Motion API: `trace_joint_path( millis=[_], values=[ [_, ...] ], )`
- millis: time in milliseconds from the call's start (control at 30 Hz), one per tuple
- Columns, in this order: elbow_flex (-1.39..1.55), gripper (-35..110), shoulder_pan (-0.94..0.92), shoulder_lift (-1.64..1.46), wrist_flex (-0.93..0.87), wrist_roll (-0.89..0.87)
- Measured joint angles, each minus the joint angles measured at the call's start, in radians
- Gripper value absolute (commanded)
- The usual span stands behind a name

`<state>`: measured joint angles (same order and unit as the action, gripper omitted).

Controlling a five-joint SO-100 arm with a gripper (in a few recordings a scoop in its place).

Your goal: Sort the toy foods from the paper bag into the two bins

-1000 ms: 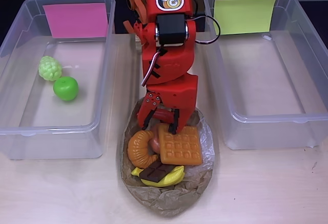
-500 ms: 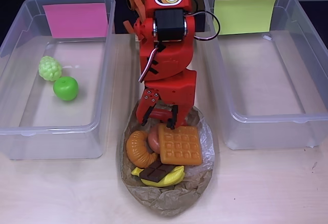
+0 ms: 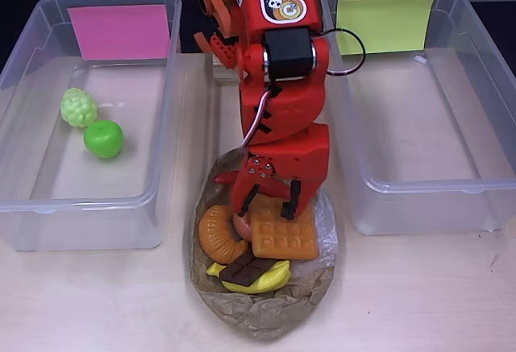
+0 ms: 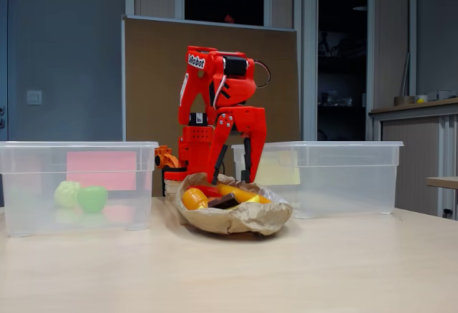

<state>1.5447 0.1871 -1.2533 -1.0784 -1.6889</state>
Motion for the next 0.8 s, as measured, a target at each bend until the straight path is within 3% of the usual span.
trace_joint_path(
  millis=[300,400,500,800],
  values=[
    [-0.025,31,-0.002,0.067,0.057,0.046],
    [-0.029,13,-0.005,0.077,0.06,0.055],
    [-0.031,4,-0.012,0.075,0.06,0.061],
    [-0.032,0,-0.014,0.072,0.052,0.048]
  ],
)
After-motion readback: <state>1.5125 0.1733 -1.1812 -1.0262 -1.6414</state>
